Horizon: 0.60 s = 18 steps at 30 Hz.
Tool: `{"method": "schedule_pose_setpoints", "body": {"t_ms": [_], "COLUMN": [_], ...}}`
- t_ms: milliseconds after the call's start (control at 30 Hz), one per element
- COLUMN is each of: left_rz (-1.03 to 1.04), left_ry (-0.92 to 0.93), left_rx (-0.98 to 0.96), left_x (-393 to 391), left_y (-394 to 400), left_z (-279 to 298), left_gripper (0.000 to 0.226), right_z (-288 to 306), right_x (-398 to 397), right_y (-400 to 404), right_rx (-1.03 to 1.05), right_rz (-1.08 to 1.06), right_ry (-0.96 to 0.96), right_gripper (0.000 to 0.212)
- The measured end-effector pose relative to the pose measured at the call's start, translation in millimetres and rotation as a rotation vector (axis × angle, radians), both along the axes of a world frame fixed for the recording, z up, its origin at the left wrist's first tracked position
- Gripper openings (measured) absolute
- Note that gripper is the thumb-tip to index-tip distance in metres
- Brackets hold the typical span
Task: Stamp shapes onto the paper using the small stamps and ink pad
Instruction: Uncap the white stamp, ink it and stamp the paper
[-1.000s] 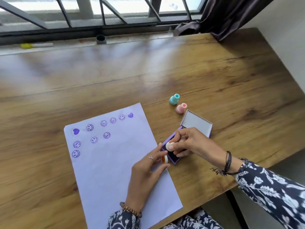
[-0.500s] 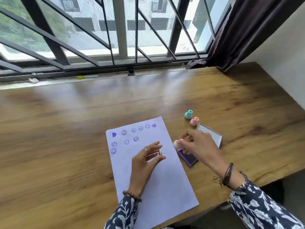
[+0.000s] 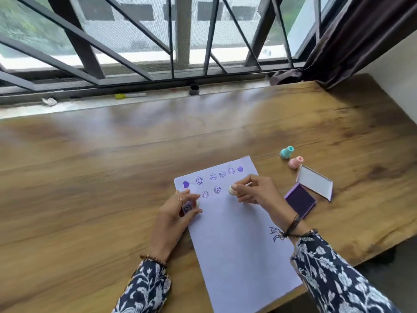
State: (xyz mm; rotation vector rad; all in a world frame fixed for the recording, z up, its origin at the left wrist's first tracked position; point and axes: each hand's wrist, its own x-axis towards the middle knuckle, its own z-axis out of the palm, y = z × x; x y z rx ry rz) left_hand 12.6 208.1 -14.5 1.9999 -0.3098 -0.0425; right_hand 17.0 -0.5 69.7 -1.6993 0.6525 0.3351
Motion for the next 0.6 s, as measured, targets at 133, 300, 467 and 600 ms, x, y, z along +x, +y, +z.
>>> {"method": "schedule_pose_setpoints", "body": {"t_ms": [133,300,467,600], "left_rz": [-0.007,-0.032,-0.047,-0.06], "left_ry": [-0.007,-0.024,0.01,0.016], "left_rx": [-0.005,-0.022,-0.008,-0.016], "left_x": [0.9,0.2,1.6,2.2], "left_y": [1.2,2.6,5.0,5.6], "left_z": [-3.2,-5.5,-8.6,-8.7], "left_gripper": [0.037,0.035,0.034,0.033], "right_z": [-0.5,-3.8,-6.7,-9.1], "right_x": [10.1,19.9,24.1,27.0], "right_y": [4.9,8.4,9.7,8.5], "right_rx": [-0.011,-0.063,-0.05,-0.019], "right_rz": [0.014,0.048,0.06,0.044], "right_ry": [0.01,0.034,0.038,0.068], "right_gripper": [0.011,0.011,0.017,0.011]}}
